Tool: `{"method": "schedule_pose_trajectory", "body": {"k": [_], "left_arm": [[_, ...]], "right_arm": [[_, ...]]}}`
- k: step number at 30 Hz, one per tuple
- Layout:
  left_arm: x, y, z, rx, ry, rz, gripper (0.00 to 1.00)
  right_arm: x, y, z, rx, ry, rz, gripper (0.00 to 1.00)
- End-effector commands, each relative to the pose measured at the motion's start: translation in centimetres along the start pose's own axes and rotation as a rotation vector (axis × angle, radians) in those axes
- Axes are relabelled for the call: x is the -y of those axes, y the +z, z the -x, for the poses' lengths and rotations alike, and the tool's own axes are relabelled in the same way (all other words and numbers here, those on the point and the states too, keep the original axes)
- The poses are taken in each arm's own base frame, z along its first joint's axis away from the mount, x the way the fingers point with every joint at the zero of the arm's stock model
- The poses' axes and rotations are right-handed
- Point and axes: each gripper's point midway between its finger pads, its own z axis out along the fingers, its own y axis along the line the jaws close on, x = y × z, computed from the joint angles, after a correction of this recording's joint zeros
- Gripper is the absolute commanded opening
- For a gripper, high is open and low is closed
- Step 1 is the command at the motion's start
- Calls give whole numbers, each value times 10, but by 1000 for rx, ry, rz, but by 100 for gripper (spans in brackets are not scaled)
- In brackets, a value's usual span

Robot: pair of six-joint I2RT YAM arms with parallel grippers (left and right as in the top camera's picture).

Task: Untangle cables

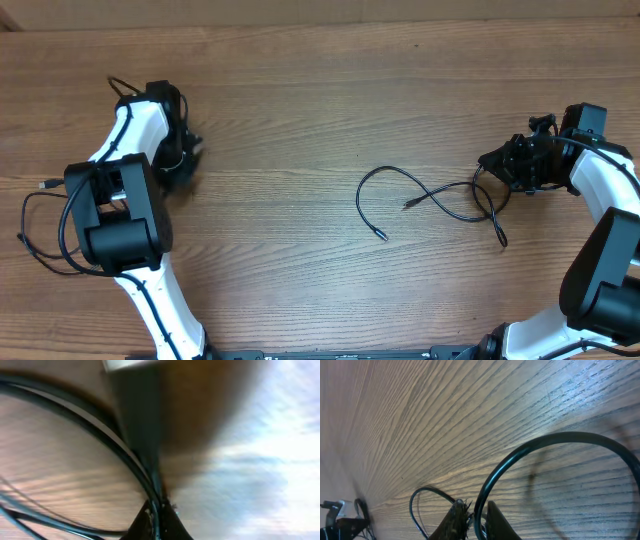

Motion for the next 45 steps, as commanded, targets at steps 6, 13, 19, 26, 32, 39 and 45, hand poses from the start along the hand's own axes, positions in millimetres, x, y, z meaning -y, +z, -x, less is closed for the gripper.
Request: {"method": "schedule_pose_trajectory", "body": {"k": [6,13,19,26,32,39,45], "left_arm": [[-12,37,37,114,-54,40,4],[-38,29,73,285,-163,104,4],[-78,30,79,412,-416,73,4],[-116,44,50,398,-619,59,4],[-120,44,48,429,-656,-21,100],[-119,-2,65,450,-612,-88,100],[-115,-98,88,579,-555,-272,100]], "right_arm": [[0,2,0,-5,-8,0,13],[0,2,-1,-5,-8,0,13],[0,2,0,-5,-7,0,13],[0,2,-1,-6,-7,0,13],[0,2,-1,-6,-7,0,13],[0,2,-1,-8,-5,-1,13],[1,2,-2,-10,-4,-2,13]]}}
